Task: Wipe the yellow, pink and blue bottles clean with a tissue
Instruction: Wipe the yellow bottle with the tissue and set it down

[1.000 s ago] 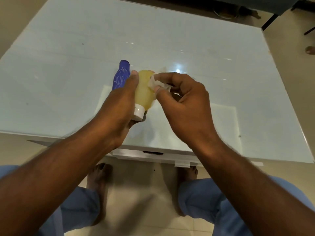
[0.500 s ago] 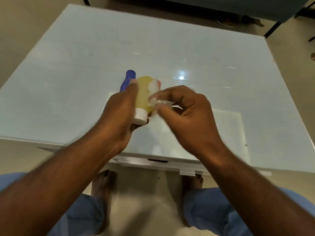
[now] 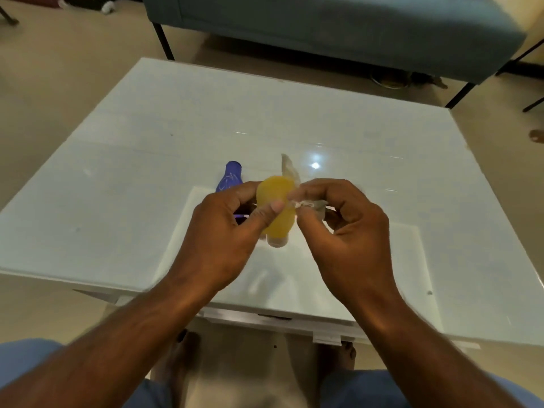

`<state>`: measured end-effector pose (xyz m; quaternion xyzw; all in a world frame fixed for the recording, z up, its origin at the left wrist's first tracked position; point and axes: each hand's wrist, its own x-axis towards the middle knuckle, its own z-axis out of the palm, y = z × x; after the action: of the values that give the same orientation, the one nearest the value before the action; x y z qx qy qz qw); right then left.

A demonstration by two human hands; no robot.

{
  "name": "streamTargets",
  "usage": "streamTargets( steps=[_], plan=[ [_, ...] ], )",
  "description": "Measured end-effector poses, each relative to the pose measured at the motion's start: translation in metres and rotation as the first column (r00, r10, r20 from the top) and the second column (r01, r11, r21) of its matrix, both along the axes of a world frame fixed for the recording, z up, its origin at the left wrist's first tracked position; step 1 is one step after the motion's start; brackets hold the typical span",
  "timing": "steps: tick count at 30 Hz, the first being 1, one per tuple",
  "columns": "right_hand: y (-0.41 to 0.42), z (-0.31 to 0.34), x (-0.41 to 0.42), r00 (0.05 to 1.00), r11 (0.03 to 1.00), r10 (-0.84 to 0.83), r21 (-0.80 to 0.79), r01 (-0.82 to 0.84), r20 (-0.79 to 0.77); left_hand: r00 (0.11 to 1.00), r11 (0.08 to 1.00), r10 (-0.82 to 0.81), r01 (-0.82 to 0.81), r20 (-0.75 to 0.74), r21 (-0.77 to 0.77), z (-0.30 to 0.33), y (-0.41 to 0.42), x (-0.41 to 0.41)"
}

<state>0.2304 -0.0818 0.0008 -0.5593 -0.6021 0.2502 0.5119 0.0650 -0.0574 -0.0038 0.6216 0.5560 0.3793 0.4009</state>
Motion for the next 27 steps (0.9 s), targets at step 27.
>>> streamTargets(
  steps=[27],
  plan=[
    [-0.002, -0.002, 0.0, 0.896, 0.909, -0.041, 0.389, -0.151, 0.442, 0.969, 0.903, 0.08, 0.028, -0.232, 0.428, -0.014, 0.001, -0.003]
  ],
)
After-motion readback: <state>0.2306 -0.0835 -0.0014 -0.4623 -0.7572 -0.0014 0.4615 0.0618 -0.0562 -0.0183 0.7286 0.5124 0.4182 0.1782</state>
